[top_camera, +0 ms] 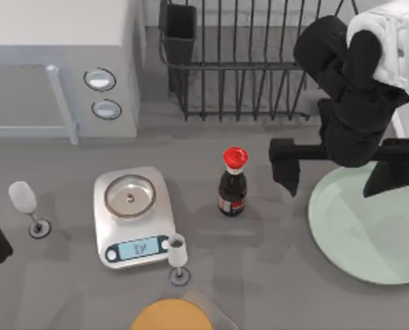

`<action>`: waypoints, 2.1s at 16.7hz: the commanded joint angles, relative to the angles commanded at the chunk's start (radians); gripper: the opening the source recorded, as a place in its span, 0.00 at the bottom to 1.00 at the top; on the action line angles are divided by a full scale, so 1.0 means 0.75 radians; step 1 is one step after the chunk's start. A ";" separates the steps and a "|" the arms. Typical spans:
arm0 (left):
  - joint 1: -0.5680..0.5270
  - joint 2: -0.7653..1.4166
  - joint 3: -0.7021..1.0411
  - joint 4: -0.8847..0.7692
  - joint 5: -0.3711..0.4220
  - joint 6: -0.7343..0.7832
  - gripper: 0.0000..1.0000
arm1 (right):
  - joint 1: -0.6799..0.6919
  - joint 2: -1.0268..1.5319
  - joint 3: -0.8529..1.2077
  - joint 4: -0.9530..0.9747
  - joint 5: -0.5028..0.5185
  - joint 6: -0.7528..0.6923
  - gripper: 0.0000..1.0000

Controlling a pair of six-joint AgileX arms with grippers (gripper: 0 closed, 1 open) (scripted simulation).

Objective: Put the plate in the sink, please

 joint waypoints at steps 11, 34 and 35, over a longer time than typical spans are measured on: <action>0.000 0.000 0.000 0.000 0.000 0.000 1.00 | -0.037 0.092 -0.054 0.064 0.022 0.027 1.00; 0.000 0.000 0.000 0.000 0.000 0.000 1.00 | 0.013 0.240 -0.258 0.467 0.001 0.017 0.32; 0.000 0.000 0.000 0.000 0.000 0.000 1.00 | 0.013 0.240 -0.258 0.467 0.001 0.017 0.25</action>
